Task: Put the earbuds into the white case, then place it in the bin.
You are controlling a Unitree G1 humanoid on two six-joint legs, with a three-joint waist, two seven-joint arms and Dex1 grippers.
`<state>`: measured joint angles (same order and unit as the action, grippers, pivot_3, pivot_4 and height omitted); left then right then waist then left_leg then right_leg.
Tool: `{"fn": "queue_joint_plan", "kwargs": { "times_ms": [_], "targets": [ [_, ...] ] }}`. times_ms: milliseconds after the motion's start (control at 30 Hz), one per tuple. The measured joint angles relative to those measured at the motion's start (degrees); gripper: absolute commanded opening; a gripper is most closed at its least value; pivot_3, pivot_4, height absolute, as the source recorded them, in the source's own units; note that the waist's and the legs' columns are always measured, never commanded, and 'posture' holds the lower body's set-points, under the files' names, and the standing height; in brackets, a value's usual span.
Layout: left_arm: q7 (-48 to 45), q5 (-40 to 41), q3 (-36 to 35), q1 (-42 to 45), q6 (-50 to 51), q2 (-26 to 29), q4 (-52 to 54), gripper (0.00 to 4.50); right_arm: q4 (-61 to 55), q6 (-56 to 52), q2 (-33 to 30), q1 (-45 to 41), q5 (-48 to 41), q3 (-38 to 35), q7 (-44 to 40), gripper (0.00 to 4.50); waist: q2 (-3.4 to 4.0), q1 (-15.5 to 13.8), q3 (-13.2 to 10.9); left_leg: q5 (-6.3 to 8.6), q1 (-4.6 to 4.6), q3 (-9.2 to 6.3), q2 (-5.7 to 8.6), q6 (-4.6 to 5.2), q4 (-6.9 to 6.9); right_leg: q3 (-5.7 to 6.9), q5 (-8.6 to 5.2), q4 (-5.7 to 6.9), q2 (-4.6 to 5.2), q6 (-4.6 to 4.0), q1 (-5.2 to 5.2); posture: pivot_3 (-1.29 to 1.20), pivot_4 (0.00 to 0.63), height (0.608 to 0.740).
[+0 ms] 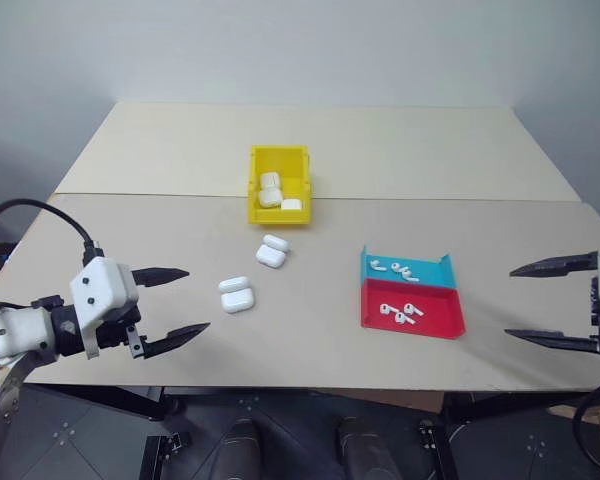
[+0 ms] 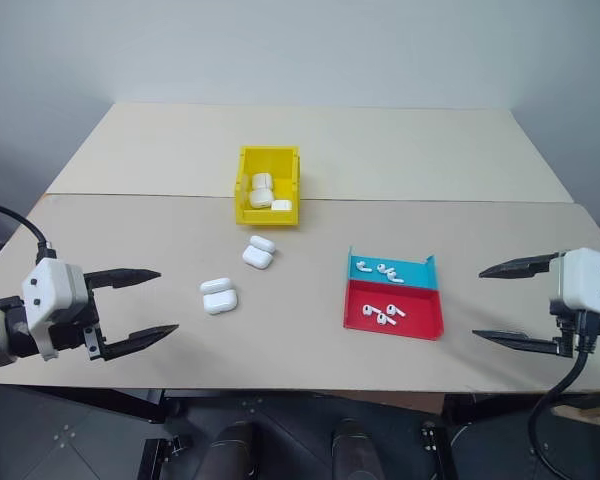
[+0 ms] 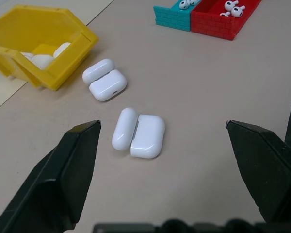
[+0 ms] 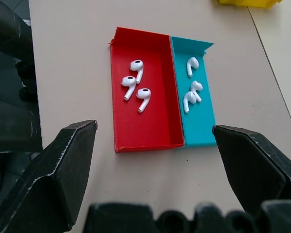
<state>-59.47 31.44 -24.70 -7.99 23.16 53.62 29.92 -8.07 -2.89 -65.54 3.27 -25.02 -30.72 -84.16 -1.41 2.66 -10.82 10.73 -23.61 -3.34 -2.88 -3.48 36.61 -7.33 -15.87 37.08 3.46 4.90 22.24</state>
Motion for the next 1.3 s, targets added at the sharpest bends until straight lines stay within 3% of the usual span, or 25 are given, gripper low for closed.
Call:
{"fn": "queue_joint_plan", "kwargs": {
  "times_ms": [500, 767, 900, 967, 1100, 1300],
  "targets": [
    [7.60, 0.52, -0.27, 0.66, 6.82, -0.81, 3.92, 4.50, 0.67, -0.12, 0.07, -0.67, 0.03, 0.54, 0.97, 4.43, 0.00, -0.02, 0.00, 0.00, 0.00, -0.01, 0.00, 0.00, 0.00, 0.00, 0.01, 0.00, 0.00, 0.01, 0.00, 0.00, 0.150, 0.740],
    [12.59, 11.82, -0.13, -3.78, 15.05, -3.11, 19.18, 4.50, 1.25, -2.71, 0.00, -2.41, -0.09, 1.19, 1.76, 4.43, 0.01, 0.05, 0.01, 0.01, 0.00, 0.00, 0.00, 0.00, 0.00, -0.03, 0.02, 0.02, 0.00, -0.03, 0.00, 0.00, 0.150, 0.740],
    [13.43, 13.83, 5.50, -3.09, 18.61, -1.86, 20.55, 4.50, -0.30, -4.03, 0.08, -0.88, -0.07, 1.16, 2.22, 4.43, 0.04, -0.30, 0.02, -0.01, 0.22, 0.00, 0.01, 0.02, 0.04, -0.04, -0.03, 0.05, -0.01, -0.09, -0.17, 0.00, 0.150, 0.740],
    [14.84, 13.22, 11.45, 0.56, 19.71, -2.30, 20.20, 4.50, -0.80, -4.72, 0.24, -0.29, -0.05, 1.18, 2.69, 4.43, 0.03, -0.29, 0.02, -0.01, 0.22, 0.01, 0.03, 0.02, 0.16, -0.08, -0.17, 0.03, 0.00, -0.35, -0.23, 0.00, 0.150, 0.740],
    [20.47, 9.98, 22.35, 9.51, 23.54, -5.69, 16.67, 4.50, -2.56, -6.58, 0.29, 0.34, -0.07, 0.84, 3.74, 4.43, 0.01, -0.08, 0.03, -0.01, 0.18, 0.03, 0.05, 0.02, 0.20, -0.13, 0.09, 0.04, -0.02, 0.10, -0.20, 0.00, 0.150, 0.740],
    [27.04, 5.59, 30.82, 16.87, 31.20, -7.50, 11.26, 4.50, -6.04, -10.07, 0.65, 4.02, -0.11, -3.02, 5.10, 4.43, -0.01, 0.07, 0.02, -0.01, 0.09, 0.02, 0.05, 0.03, 0.17, -0.14, 0.09, 0.04, -0.03, 0.11, -0.12, 0.00, 0.150, 0.740]
  ]
}}
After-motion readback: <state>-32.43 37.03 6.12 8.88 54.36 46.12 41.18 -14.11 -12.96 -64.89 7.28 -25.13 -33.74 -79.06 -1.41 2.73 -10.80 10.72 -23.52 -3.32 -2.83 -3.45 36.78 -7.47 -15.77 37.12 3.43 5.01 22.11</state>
